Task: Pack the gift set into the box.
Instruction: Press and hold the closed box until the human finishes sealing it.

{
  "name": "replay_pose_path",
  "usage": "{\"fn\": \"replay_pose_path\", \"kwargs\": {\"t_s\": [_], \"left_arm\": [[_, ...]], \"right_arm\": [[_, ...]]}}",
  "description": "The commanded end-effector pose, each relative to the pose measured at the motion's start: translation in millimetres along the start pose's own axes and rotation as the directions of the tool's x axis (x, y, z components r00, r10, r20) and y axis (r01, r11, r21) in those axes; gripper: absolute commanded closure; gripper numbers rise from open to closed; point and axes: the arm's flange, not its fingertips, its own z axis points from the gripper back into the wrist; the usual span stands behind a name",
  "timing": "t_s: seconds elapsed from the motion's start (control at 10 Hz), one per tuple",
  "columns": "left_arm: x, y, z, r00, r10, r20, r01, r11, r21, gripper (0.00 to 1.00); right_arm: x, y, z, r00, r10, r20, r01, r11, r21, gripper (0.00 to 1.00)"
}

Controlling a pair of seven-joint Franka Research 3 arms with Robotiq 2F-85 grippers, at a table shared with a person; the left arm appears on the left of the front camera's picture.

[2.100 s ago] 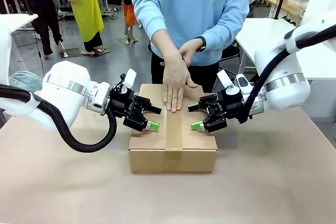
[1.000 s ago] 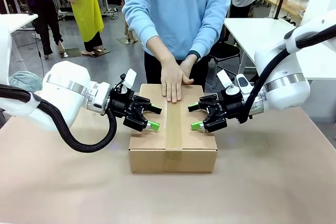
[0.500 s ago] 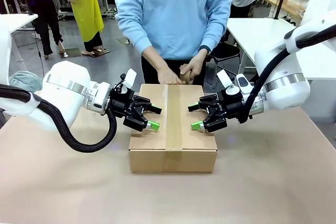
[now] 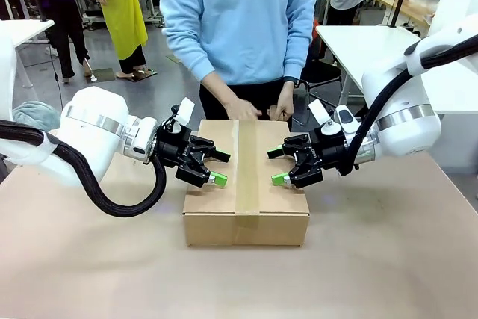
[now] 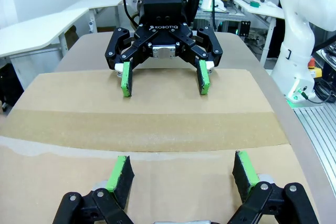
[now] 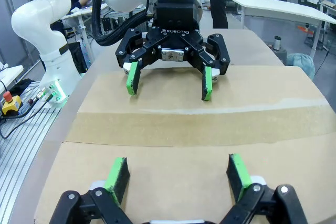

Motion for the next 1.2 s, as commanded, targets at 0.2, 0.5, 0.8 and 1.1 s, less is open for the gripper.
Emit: {"fn": "replay_pose_path", "kwargs": {"t_s": [0.2,0.5,0.8,1.1], "left_arm": [[-2,-3,-2,1.000,-0.007,0.004,0.007,1.000,0.003,0.00],[40,-19,23,0.994,-0.102,0.044,0.104,0.993,-0.054,0.00],[83,-63,149,0.972,-0.190,0.139,0.192,0.981,-0.002,0.00],[1,-77,234,0.955,-0.078,0.285,0.018,0.978,0.208,0.00]], "right_arm": [[-1,1,-1,1.000,0.002,-0.006,-0.002,1.000,-0.001,0.00],[24,15,16,0.998,0.025,0.060,-0.027,0.999,0.023,0.00],[64,78,114,0.969,0.086,0.233,-0.065,0.993,-0.096,0.00],[17,115,194,0.924,0.094,0.370,0.049,0.932,-0.359,0.00]]}}
